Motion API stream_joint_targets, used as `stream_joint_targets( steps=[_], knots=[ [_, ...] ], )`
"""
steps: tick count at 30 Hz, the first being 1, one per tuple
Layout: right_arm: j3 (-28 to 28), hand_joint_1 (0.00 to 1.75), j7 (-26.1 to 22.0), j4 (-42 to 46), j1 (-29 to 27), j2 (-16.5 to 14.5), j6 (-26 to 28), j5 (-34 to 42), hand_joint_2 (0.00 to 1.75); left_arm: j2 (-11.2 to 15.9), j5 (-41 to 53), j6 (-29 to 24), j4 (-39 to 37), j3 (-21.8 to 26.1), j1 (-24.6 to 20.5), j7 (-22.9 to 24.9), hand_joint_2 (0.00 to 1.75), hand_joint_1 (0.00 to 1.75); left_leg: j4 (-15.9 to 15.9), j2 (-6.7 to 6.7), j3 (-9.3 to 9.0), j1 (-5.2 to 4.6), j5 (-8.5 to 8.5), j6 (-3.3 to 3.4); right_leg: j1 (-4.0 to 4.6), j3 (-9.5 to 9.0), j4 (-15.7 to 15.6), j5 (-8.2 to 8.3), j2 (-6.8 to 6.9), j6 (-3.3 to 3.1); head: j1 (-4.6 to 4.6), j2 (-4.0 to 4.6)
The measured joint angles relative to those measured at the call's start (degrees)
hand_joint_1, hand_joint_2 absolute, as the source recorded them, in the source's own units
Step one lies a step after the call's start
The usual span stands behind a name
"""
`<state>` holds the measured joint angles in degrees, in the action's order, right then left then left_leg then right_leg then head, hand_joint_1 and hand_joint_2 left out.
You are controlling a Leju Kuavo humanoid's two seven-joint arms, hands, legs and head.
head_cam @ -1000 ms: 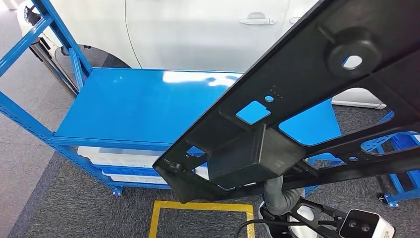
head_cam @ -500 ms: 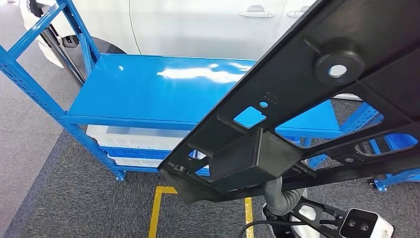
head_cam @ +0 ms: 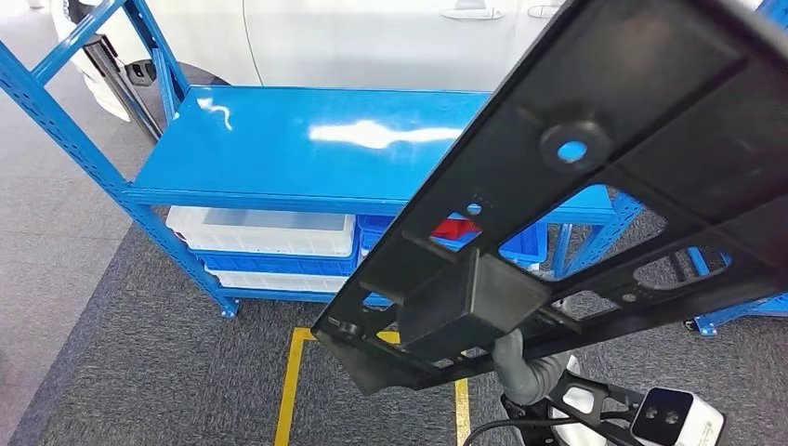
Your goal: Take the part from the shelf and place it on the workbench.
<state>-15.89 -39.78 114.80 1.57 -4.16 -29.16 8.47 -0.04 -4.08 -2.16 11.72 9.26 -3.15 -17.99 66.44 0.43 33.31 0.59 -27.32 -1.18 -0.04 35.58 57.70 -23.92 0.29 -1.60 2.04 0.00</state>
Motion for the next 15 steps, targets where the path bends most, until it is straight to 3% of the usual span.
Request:
stream_joint_targets(
  steps=[2, 3, 5, 6, 8, 10, 11, 12, 13, 15],
  knots=[
    [0.12, 1.75, -0.01, 0.01, -1.14, -0.14, -2.23, -0.53, 1.75, -0.28, -0.21, -0.29, 0.0, 0.42, 0.0, 0.01, 0.0, 0.0, -7.99, -0.04, -5.41, -0.31, -1.49, 0.74, 0.09, 0.29, 0.04, 0.73, 0.05, 0.53, -0.01, 0.0],
    [0.28, 1.75, -0.02, 0.01, -1.58, -0.27, -3.16, -0.58, 1.75, -0.4, -0.28, -0.38, 0.0, 0.61, -0.01, 0.07, 0.0, 0.0, -10.04, -0.04, -6.55, -0.51, -2.27, 1.04, 0.05, 0.29, 0.0, 1.08, 0.11, 0.89, -0.01, 0.0],
    [0.93, 1.75, -0.02, 0.01, -2.25, -0.66, -4.66, -0.66, 1.75, -0.71, -0.42, -0.45, 0.0, 0.91, 0.08, 0.28, 0.0, 0.0, -10.99, 0.05, -6.58, -0.55, -1.92, 1.66, -0.15, 0.25, -0.01, 1.55, 0.16, 1.67, -0.01, 0.0],
    [1.43, 1.75, -0.02, 0.0, -2.49, -0.92, -5.39, -0.75, 1.75, -0.84, -0.47, -0.45, 0.0, 1.01, 0.12, 0.38, 0.0, 0.0, -11.18, 0.12, -6.45, -0.47, -1.49, 2.03, -0.23, 0.55, 0.64, 1.0, 0.1, 2.01, -0.01, 0.0],
    [2.69, 1.75, -0.02, -0.01, -2.91, -1.42, -6.79, -0.98, 1.75, -1.06, -0.38, -0.43, 0.0, 1.15, 0.18, 0.54, 0.0, 0.0, -11.47, 0.29, -5.91, -0.33, -0.57, 2.64, -0.36, 2.51, 5.37, -2.45, -0.08, 2.54, -0.01, 0.0],
    [3.92, 1.75, -0.02, -0.02, -3.38, -1.84, -7.76, -1.04, 1.75, -1.13, -0.21, -0.35, 0.0, 1.2, 0.23, 0.61, 0.0, 0.0, -11.36, 0.31, -5.0, -0.46, 0.08, 2.92, -0.46, 5.55, 13.32, -6.87, -0.16, 2.92, -0.01, 0.0],
    [4.46, 1.75, -0.02, -0.02, -3.61, -1.97, -8.07, -1.0, 1.75, -1.16, -0.13, -0.3, 0.0, 1.21, 0.29, 0.65, 0.0, 0.0, -11.25, 0.3, -4.6, -0.5, 0.33, 2.92, -0.5, 6.37, 16.07, -7.97, -0.16, 3.04, -0.01, 0.0],
    [4.97, 1.75, -0.02, -0.02, -3.79, -2.13, -8.38, -0.96, 1.75, -1.17, -0.04, -0.23, 0.0, 1.21, 0.36, 0.72, 0.0, 0.0, -11.1, 0.28, -4.28, -0.52, 0.51, 2.86, -0.56, 6.05, 16.61, -7.91, -0.16, 3.09, -0.01, 0.0],
    [5.47, 1.75, -0.02, -0.01, -3.9, -2.31, -8.63, -0.96, 1.75, -1.17, 0.08, -0.15, 0.0, 1.21, 0.4, 0.83, 0.0, 0.0, -10.88, 0.26, -4.05, -0.52, 0.62, 2.8, -0.61, 4.54, 14.76, -6.85, -0.15, 3.06, -0.01, 0.0],
    [6.3, 1.75, -0.02, 0.15, -3.98, -2.82, -9.01, -1.07, 1.75, -1.19, 0.44, 0.0, 0.0, 1.21, 0.37, 1.08, 0.0, 0.0, -10.31, 0.23, -3.73, -0.56, 0.57, 2.54, -0.65, -0.51, 6.71, -3.92, -0.12, 2.71, -0.01, 0.0]
  ],
)
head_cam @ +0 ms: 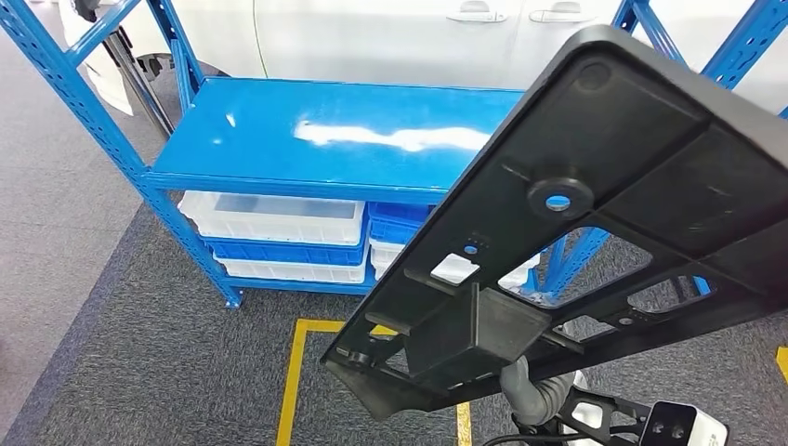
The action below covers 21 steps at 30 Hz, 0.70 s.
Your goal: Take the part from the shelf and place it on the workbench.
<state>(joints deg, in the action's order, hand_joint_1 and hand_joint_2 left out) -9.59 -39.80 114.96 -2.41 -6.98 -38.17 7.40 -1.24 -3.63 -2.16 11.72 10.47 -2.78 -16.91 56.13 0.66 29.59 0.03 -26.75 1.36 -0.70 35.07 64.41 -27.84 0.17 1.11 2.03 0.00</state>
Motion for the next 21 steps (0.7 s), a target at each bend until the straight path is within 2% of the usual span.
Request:
stream_joint_targets(
  steps=[1, 2, 5, 7, 8, 10, 11, 12, 13, 14, 16, 17, 18, 20, 21],
  knots=[
    [0.36, 1.75, 0.0, 0.17, -0.05, -0.27, -0.05, -0.06, 1.75, -0.01, 0.19, 0.07, 0.0, 0.0, -0.1, 0.12, 0.0, 0.0, 0.37, -0.01, 0.23, -0.09, -0.08, -0.22, 0.08, -1.87, -3.41, 0.88, 0.0, -0.32, 0.01, 0.0],
    [0.67, 1.75, 0.0, 0.38, -0.14, -0.51, -0.08, -0.17, 1.75, -0.01, 0.39, 0.14, 0.0, 0.0, -0.23, 0.21, 0.0, 0.0, 0.66, -0.01, 0.46, -0.17, -0.14, -0.49, 0.19, -2.9, -5.5, 1.21, -0.01, -0.66, 0.01, 0.0],
    [1.38, 1.75, -0.01, 1.12, -0.45, -1.01, 0.54, -1.32, 1.75, 0.04, 0.79, 0.34, 0.0, 0.0, -0.53, 0.42, 0.0, 0.0, 0.94, -0.03, 0.92, -0.2, -0.13, -1.42, 0.31, -2.88, -6.45, 1.4, 0.01, -1.68, 0.01, 0.0],
    [1.61, 1.75, -0.01, 1.58, -0.48, -1.16, 1.45, -2.46, 1.75, 0.11, 1.0, 0.43, 0.0, 0.0, -0.63, 0.49, 0.0, 0.0, 2.83, -0.16, 1.81, -0.06, -1.52, -2.03, 0.06, -2.9, -6.89, 1.76, 0.35, -2.37, 0.02, 0.0],
    [1.66, 1.75, -0.01, 1.75, -0.48, -1.21, 1.86, -2.92, 1.75, 0.15, 1.1, 0.44, 0.0, 0.0, -0.66, 0.51, 0.0, 0.0, 5.49, -0.22, 3.02, 0.09, -3.14, -2.34, -0.04, -2.87, -7.07, 1.9, 0.62, -2.62, 0.02, 0.0],
    [1.71, 1.75, -0.01, 1.93, -0.48, -1.28, 2.5, -3.45, 1.75, 0.14, 1.26, 0.43, 0.0, 0.0, -0.59, 0.54, 0.0, 0.0, 13.43, -0.25, 6.74, 0.37, -6.91, -2.92, 0.01, -2.67, -7.08, 1.97, 1.2, -2.79, 0.02, 0.0],
    [1.72, 1.75, -0.01, 1.93, -0.47, -1.29, 2.8, -3.58, 1.75, 0.17, 1.27, 0.42, 0.0, 0.01, -0.5, 0.54, 0.0, 0.0, 16.65, -0.25, 8.27, 0.49, -7.94, -3.12, 0.04, -2.62, -7.07, 1.99, 1.55, -2.81, 0.02, 0.0],
    [1.72, 1.75, 0.0, 1.93, -0.4, -1.29, 3.11, -3.68, 1.75, 0.21, 1.28, 0.42, 0.0, 0.02, -0.39, 0.54, 0.0, 0.0, 17.83, -0.23, 8.87, 0.58, -7.8, -3.25, 0.04, -2.62, -7.06, 1.98, 1.94, -2.8, 0.02, 0.0],
    [1.72, 1.75, 0.0, 1.93, -0.26, -1.29, 3.4, -3.79, 1.75, 0.27, 1.32, 0.42, 0.0, 0.05, -0.31, 0.54, 0.0, 0.0, 16.5, -0.14, 8.26, 0.66, -6.49, -3.29, 0.03, -2.68, -7.05, 1.96, 2.37, -2.77, 0.02, 0.0],
    [1.7, 1.75, 0.0, 1.93, -0.02, -1.29, 3.73, -3.91, 1.75, 0.36, 1.35, 0.42, 0.0, 0.1, -0.28, 0.54, 0.0, 0.0, 12.75, 0.31, 6.44, 0.7, -4.25, -3.25, 0.02, -2.82, -7.05, 1.91, 2.84, -2.68, 0.02, 0.0],
    [1.54, 1.75, 0.0, 1.95, 0.64, -1.28, 4.37, -4.17, 1.75, 0.52, 1.49, 0.43, 0.0, 0.23, -0.4, 0.53, 0.0, 0.0, 4.4, 2.49, 2.52, 0.51, -0.71, -2.8, 0.22, -3.07, -6.98, 1.78, 3.69, -2.3, 0.02, 0.0],
    [1.41, 1.75, 0.0, 1.97, 1.03, -1.25, 4.75, -4.26, 1.75, 0.58, 1.61, 0.45, 0.0, 0.28, -0.5, 0.52, 0.0, 0.0, 1.82, 3.3, 1.46, 0.32, 0.12, -2.4, 0.38, -3.11, -6.94, 1.75, 4.1, -2.01, 0.02, 0.0],
    [1.25, 1.75, 0.0, 2.0, 1.38, -1.21, 5.12, -4.32, 1.75, 0.61, 1.75, 0.5, 0.0, 0.31, -0.56, 0.51, 0.0, 0.0, 0.97, 3.59, 1.33, 0.13, 0.18, -1.99, 0.53, -3.12, -6.91, 1.76, 4.52, -1.71, 0.02, 0.0],
    [0.93, 1.75, 0.0, 2.07, 1.95, -1.1, 5.66, -4.27, 1.75, 0.68, 2.14, 0.61, 0.0, 0.33, -0.48, 0.53, 0.0, 0.0, 0.8, 2.41, 1.66, 0.03, 0.45, -1.15, 0.57, -3.14, -6.95, 1.75, 5.43, -1.02, 0.01, 0.0],
    [0.79, 1.75, 0.01, 2.11, 2.14, -1.04, 5.81, -4.16, 1.75, 0.71, 2.33, 0.68, 0.0, 0.33, -0.38, 0.56, 0.0, 0.0, 0.65, 1.85, 1.68, 0.1, 0.69, -0.78, 0.45, -3.14, -6.77, 1.52, 5.26, -0.65, 0.01, 0.0]
  ],
)
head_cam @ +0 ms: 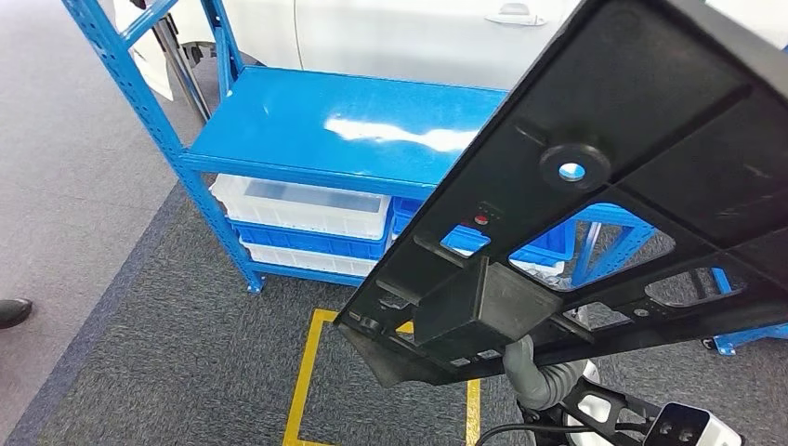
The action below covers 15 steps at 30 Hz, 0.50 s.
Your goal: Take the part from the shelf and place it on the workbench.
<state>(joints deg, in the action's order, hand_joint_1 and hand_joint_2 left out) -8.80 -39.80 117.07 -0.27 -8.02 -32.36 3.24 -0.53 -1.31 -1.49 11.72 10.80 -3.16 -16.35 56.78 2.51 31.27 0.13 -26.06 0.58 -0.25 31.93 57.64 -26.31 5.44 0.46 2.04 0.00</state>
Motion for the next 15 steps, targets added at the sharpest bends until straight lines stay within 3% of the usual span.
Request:
stream_joint_targets(
  steps=[2, 3, 5, 6, 7, 8, 10, 11, 13, 15],
  knots=[
    [-0.17, 1.75, -0.01, 0.17, 0.2, 0.11, 0.09, 0.24, 1.75, 0.04, 0.3, 0.09, 0.0, 0.0, 0.07, 0.1, 0.0, 0.0, -0.33, -0.9, -0.03, 0.18, 0.51, 0.68, -0.23, 0.59, 1.61, -1.41, -1.9, 0.57, 0.01, 0.0],
    [-0.2, 1.75, -0.02, 0.28, 0.23, 0.19, 0.13, 0.33, 1.75, 0.06, 0.4, 0.12, 0.0, 0.0, 0.03, 0.15, 0.0, 0.0, -0.36, -1.35, 0.12, 0.2, 0.67, 0.89, -0.34, 1.6, 3.97, -2.95, -3.25, 0.7, 0.0, 0.0],
    [-0.22, 1.75, -0.03, 0.43, 0.2, 0.41, 0.23, 0.42, 1.75, 0.1, 0.56, 0.14, 0.0, 0.0, -0.05, 0.23, 0.0, 0.0, -0.29, -2.52, 0.49, 0.1, 0.89, 1.19, -0.38, 5.16, 11.71, -6.82, -4.79, 0.78, -0.01, 0.0],
    [-0.23, 1.75, -0.03, 0.45, 0.18, 0.54, 0.29, 0.43, 1.75, 0.11, 0.62, 0.14, 0.0, 0.0, -0.02, 0.27, 0.0, 0.0, -0.22, -3.27, 0.65, 0.02, 0.96, 1.28, -0.38, 6.96, 15.49, -8.17, -5.09, 0.76, -0.01, 0.0],
    [-0.26, 1.75, -0.03, 0.45, 0.17, 0.63, 0.33, 0.43, 1.75, 0.11, 0.66, 0.15, 0.0, 0.0, 0.07, 0.31, 0.0, 0.0, -0.13, -4.01, 0.75, -0.04, 0.99, 1.31, -0.37, 7.95, 17.47, -8.39, -5.19, 0.7, -0.01, 0.0],
    [-0.29, 1.75, -0.03, 0.45, 0.17, 0.71, 0.34, 0.43, 1.75, 0.11, 0.68, 0.15, 0.0, 0.0, 0.15, 0.33, 0.0, 0.0, -0.04, -4.8, 0.78, -0.09, 1.01, 1.31, -0.38, 7.69, 16.84, -7.31, -5.31, 0.55, -0.01, 0.0],
    [-0.4, 1.75, -0.02, 0.54, 0.2, 0.82, 0.35, 0.41, 1.75, 0.1, 0.75, 0.16, 0.0, 0.0, 0.21, 0.37, 0.0, 0.0, 0.2, -6.46, 0.75, -0.1, 0.97, 1.19, -0.4, 4.26, 9.42, -2.89, -6.75, 0.05, -0.01, 0.0],
    [-0.45, 1.75, -0.02, 0.61, 0.21, 0.87, 0.35, 0.4, 1.75, 0.08, 0.82, 0.17, 0.0, 0.0, 0.15, 0.4, 0.0, 0.0, 0.42, -7.2, 0.88, -0.18, 0.93, 1.02, -0.49, 2.4, 5.27, -1.17, -8.36, -0.2, 0.0, 0.0],
    [-0.51, 1.75, -0.01, 0.82, 0.23, 0.95, 0.34, 0.42, 1.75, 0.1, 1.04, 0.19, 0.0, 0.0, 0.07, 0.61, 0.0, 0.0, 0.71, -8.49, 1.47, -0.03, 0.98, 0.42, -0.55, 0.72, 0.97, 0.12, -10.47, -0.36, 0.01, 0.0],
    [-0.51, 1.75, -0.01, 0.93, 0.25, 1.1, 0.16, 0.74, 1.75, 0.35, 1.32, 0.03, -0.01, 0.0, 0.27, 0.92, 0.0, 0.0, 0.66, -9.82, 1.99, 0.21, 1.23, -0.4, -0.51, 0.68, 0.39, 0.14, -9.88, -0.46, 0.01, 0.0]
  ],
)
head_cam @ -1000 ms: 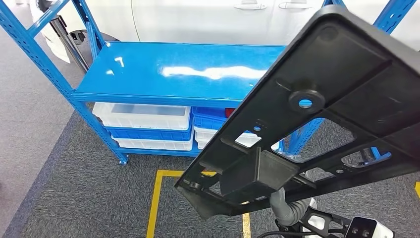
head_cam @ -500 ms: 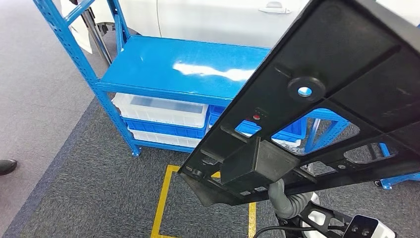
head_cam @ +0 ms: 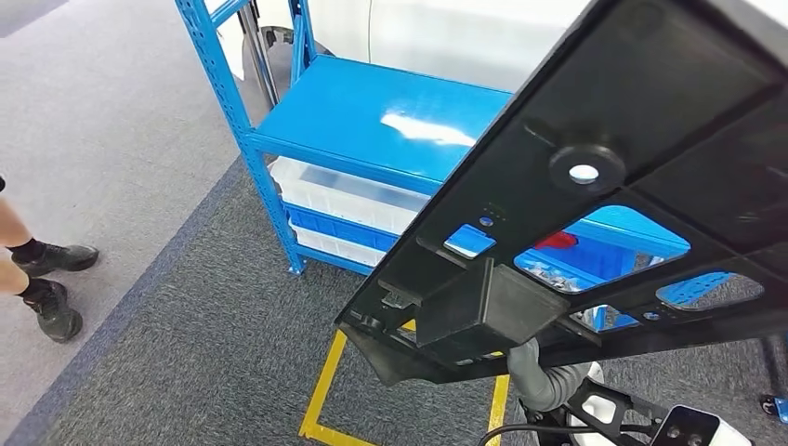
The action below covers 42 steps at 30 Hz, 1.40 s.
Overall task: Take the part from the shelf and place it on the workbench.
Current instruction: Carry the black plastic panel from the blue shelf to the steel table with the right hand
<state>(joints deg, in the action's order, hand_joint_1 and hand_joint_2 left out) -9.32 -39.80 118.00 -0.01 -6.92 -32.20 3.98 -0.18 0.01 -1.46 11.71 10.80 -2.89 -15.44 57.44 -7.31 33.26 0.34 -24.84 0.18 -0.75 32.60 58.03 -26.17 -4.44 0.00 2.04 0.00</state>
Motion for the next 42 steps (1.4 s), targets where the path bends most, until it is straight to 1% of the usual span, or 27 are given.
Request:
stream_joint_targets(
  steps=[1, 3, 5, 6, 7, 8, 9, 11, 13, 16, 18, 20, 22, 23, 24, 25, 26, 28, 30, 32, 33, 34, 36, 37, 39, 40, 42],
  knots=[
    [0.01, 1.75, 0.01, 0.04, -0.01, 0.07, -0.36, 0.27, 1.75, 0.17, 0.11, -0.16, -0.01, -0.01, 0.19, 0.2, 0.0, 0.0, 0.13, -0.08, 0.13, 0.03, -0.07, -0.32, -0.07, -0.12, -0.28, 0.12, 0.68, -0.24, 0.0, 0.0],
    [0.23, 1.75, -0.01, 0.22, -0.35, 0.07, -1.94, 1.06, 1.75, 0.56, 0.14, -0.75, -0.02, 0.03, 0.42, 0.47, 0.0, 0.0, 2.84, 2.16, 1.42, -0.13, -1.84, -0.89, -0.34, -0.51, -0.94, 0.33, 2.37, -0.8, 0.0, 0.0],
    [1.01, 1.75, -0.04, 0.48, -1.34, -0.34, -4.77, 1.88, 1.75, 0.92, -0.2, -1.91, -0.02, 0.3, 0.41, 0.17, 0.0, 0.0, 9.91, 5.52, 4.76, 0.01, -5.62, -1.45, -0.27, -0.67, -1.14, 0.26, 4.23, -1.15, 0.01, 0.0],
    [1.61, 1.75, -0.05, 0.6, -2.01, -0.79, -6.6, 2.23, 1.75, 1.08, -0.41, -2.78, -0.02, 0.54, 0.44, -0.21, 0.0, 0.0, 13.78, 6.4, 6.61, 0.19, -7.22, -1.77, -0.21, -0.67, -1.12, 0.18, 5.21, -1.2, 0.01, 0.0],
    [2.21, 1.75, -0.05, 0.67, -2.62, -1.35, -8.23, 2.42, 1.75, 1.25, -0.58, -3.54, -0.02, 0.78, 0.57, -0.64, 0.0, 0.0, 16.01, 6.75, 7.65, 0.38, -7.79, -1.99, -0.18, -0.67, -1.1, 0.1, 6.06, -1.21, 0.01, 0.0],
    [2.83, 1.75, -0.04, 0.74, -3.14, -2.02, -9.76, 2.55, 1.75, 1.44, -0.73, -4.14, -0.02, 1.02, 0.75, -1.1, 0.0, 0.0, 16.22, 6.96, 7.67, 0.55, -7.3, -2.17, -0.17, -0.71, -1.08, 0.02, 6.87, -1.16, 0.01, 0.0],
    [3.38, 1.75, -0.04, 0.85, -3.5, -2.68, -11.04, 2.63, 1.75, 1.7, -0.9, -4.43, -0.02, 1.25, 0.96, -1.5, 0.0, 0.0, 13.86, 7.28, 6.36, 0.69, -5.76, -2.26, -0.17, -0.8, -1.06, -0.08, 7.57, -1.07, 0.01, 0.0],
    [4.36, 1.75, -0.04, 1.17, -3.86, -3.97, -12.77, 2.64, 1.75, 2.48, -1.3, -4.24, -0.02, 1.86, 1.15, -2.19, 0.0, 0.0, 5.34, 9.09, 1.7, 0.64, -2.2, -2.1, -0.05, -1.13, -1.02, -0.35, 8.82, -0.72, 0.01, 0.0],
    [5.14, 1.75, -0.04, 1.52, -3.97, -5.24, -13.83, 2.66, 1.75, 3.29, -1.8, -3.74, -0.02, 2.56, 1.1, -2.69, 0.0, 0.0, 0.07, 10.37, -1.02, 0.29, -0.72, -1.35, 0.22, -1.41, -0.96, -0.56, 9.79, -0.19, 0.01, 0.0],
    [5.75, 1.75, -0.04, 1.82, -4.05, -6.92, -14.52, 2.75, 1.75, 4.0, -2.38, -3.06, -0.02, 3.6, 1.41, -3.17, 0.0, 0.0, -0.56, 9.17, -0.91, 0.09, -0.49, -0.16, 0.26, -1.66, -1.0, -0.66, 10.6, 0.79, 0.01, 0.0],
    [5.9, 1.75, -0.04, 2.02, -4.13, -7.4, -14.56, 2.73, 1.75, 4.14, -2.42, -2.76, -0.02, 4.0, 1.58, -3.4, 0.0, 0.0, -1.01, 8.32, -1.1, 0.28, -0.1, 0.5, 0.05, -1.5, -0.14, -1.55, 9.09, 1.37, 0.01, 0.0],
    [6.12, 1.75, -0.05, 2.17, -4.37, -7.49, -14.5, 2.68, 1.75, 4.14, -2.42, -2.49, -0.02, 4.28, 1.49, -3.57, 0.0, 0.0, -1.2, 7.5, -1.1, 0.36, 0.19, 0.98, -0.09, 0.53, 4.43, -4.42, 6.38, 1.55, 0.01, 0.0],
    [6.35, 1.75, -0.05, 2.23, -4.81, -7.53, -14.39, 2.62, 1.75, 4.14, -2.4, -2.23, -0.02, 4.68, 1.35, -3.67, 0.0, 0.0, -1.14, 6.25, -0.83, 0.22, 0.34, 1.28, -0.04, 4.53, 12.67, -8.14, 4.86, 1.55, 0.01, 0.0],
    [6.44, 1.75, -0.04, 2.23, -5.0, -7.54, -14.35, 2.61, 1.75, 4.14, -2.38, -2.13, -0.02, 4.83, 1.34, -3.69, 0.0, 0.0, -1.06, 5.49, -0.73, 0.12, 0.37, 1.34, 0.01, 6.1, 15.75, -8.98, 4.62, 1.51, 0.01, 0.0],
    [6.53, 1.75, -0.04, 2.23, -5.14, -7.55, -14.37, 2.65, 1.75, 4.14, -2.34, -2.05, -0.02, 4.94, 1.38, -3.68, 0.0, 0.0, -0.95, 4.69, -0.66, 0.03, 0.39, 1.37, 0.02, 6.66, 16.67, -8.6, 4.52, 1.41, 0.01, 0.0],
    [6.62, 1.75, -0.04, 2.23, -5.2, -7.57, -14.51, 2.73, 1.75, 4.14, -2.3, -1.98, -0.02, 5.01, 1.42, -3.67, 0.0, 0.0, -0.83, 3.88, -0.66, -0.04, 0.38, 1.36, 0.02, 5.99, 15.05, -7.09, 4.37, 1.23, 0.01, 0.0],
    [6.72, 1.75, -0.04, 2.25, -5.23, -7.61, -14.75, 2.83, 1.75, 4.12, -2.22, -1.9, -0.02, 5.06, 1.44, -3.65, 0.0, 0.0, -0.71, 3.04, -0.68, -0.09, 0.37, 1.33, 0.03, 4.29, 11.38, -4.85, 3.81, 0.96, 0.01, 0.0],
    [6.89, 1.75, -0.04, 2.37, -5.28, -7.69, -15.52, 3.02, 1.75, 3.94, -2.01, -1.74, -0.02, 5.14, 1.33, -3.61, 0.0, 0.0, -0.39, 1.47, -0.48, -0.13, 0.35, 1.09, -0.06, 0.64, 3.21, -1.36, 0.79, 0.34, 0.01, 0.0],
    [7.18, 1.75, -0.04, 2.71, -5.37, -7.79, -16.14, 3.07, 1.75, 3.81, -1.82, -1.58, -0.02, 5.21, 1.19, -3.59, 0.0, 0.0, -0.18, 0.13, 0.11, 0.1, 0.45, 0.44, 0.02, -0.69, -0.27, -0.48, -0.93, 0.13, 0.01, 0.0],
    [7.39, 1.75, -0.04, 3.23, -5.49, -7.88, -16.03, 2.72, 1.75, 3.88, -1.56, -1.37, -0.02, 5.27, 1.19, -3.44, 0.0, 0.0, -0.27, -1.11, 0.54, 0.35, 0.65, -0.38, 0.03, -0.81, -0.72, -0.29, 0.43, -0.03, 0.01, 0.0],
    [7.39, 1.75, -0.04, 3.53, -5.59, -7.91, -15.62, 2.39, 1.75, 3.84, -1.32, -1.21, -0.02, 5.27, 1.19, -3.31, 0.0, 0.0, 0.09, -0.68, 0.76, 0.31, 0.41, -0.68, -0.11, -1.04, -1.1, -0.15, 1.17, -0.32, 0.01, 0.0],
    [7.28, 1.75, -0.04, 3.93, -5.74, -7.95, -14.96, 1.99, 1.75, 3.81, -1.03, -1.08, -0.02, 5.26, 1.08, -3.09, 0.0, 0.0, 1.4, 0.61, 1.42, 0.21, -0.44, -0.96, -0.24, -1.3, -1.49, -0.02, 2.1, -0.62, 0.01, 0.0],
    [6.87, 1.75, -0.03, 4.67, -6.08, -7.95, -13.14, 1.26, 1.75, 3.74, -0.4, -0.81, -0.02, 5.25, 0.59, -2.61, 0.0, 0.0, 7.57, 4.55, 4.35, 0.19, -3.9, -1.47, -0.19, -1.65, -1.93, 0.02, 4.06, -1.05, 0.02, 0.0],
    [6.55, 1.75, -0.03, 4.91, -6.19, -7.89, -12.05, 1.03, 1.75, 3.74, 0.01, -0.67, -0.02, 5.23, 0.3, -2.34, 0.0, 0.0, 11.71, 5.86, 6.37, 0.34, -5.81, -1.75, -0.08, -1.67, -1.92, -0.04, 5.06, -1.12, 0.02, 0.0],
    [5.88, 1.75, -0.01, 5.03, -6.16, -7.7, -10.21, 0.93, 1.75, 3.65, 0.81, -0.36, -0.02, 5.15, -0.01, -1.93, 0.0, 0.0, 16.47, 6.83, 8.62, 0.7, -7.11, -2.21, 0.02, -1.7, -1.89, -0.2, 6.85, -1.04, 0.02, 0.0],
    [5.57, 1.75, 0.0, 5.03, -6.08, -7.63, -9.56, 1.01, 1.75, 3.6, 1.1, -0.25, -0.02, 5.11, -0.05, -1.76, 0.0, 0.0, 15.45, 7.1, 7.99, 0.86, -6.1, -2.36, 0.01, -1.78, -1.85, -0.3, 7.66, -0.92, 0.02, 0.0],
    [5.11, 1.75, 0.0, 5.03, -5.79, -7.53, -8.91, 1.27, 1.75, 3.58, 1.45, -0.15, -0.02, 5.05, -0.16, -1.54, 0.0, 0.0, 7.38, 9.12, 3.49, 0.99, -2.38, -2.38, 0.03, -2.15, -1.73, -0.66, 9.15, -0.55, 0.02, 0.0]
  ],
)
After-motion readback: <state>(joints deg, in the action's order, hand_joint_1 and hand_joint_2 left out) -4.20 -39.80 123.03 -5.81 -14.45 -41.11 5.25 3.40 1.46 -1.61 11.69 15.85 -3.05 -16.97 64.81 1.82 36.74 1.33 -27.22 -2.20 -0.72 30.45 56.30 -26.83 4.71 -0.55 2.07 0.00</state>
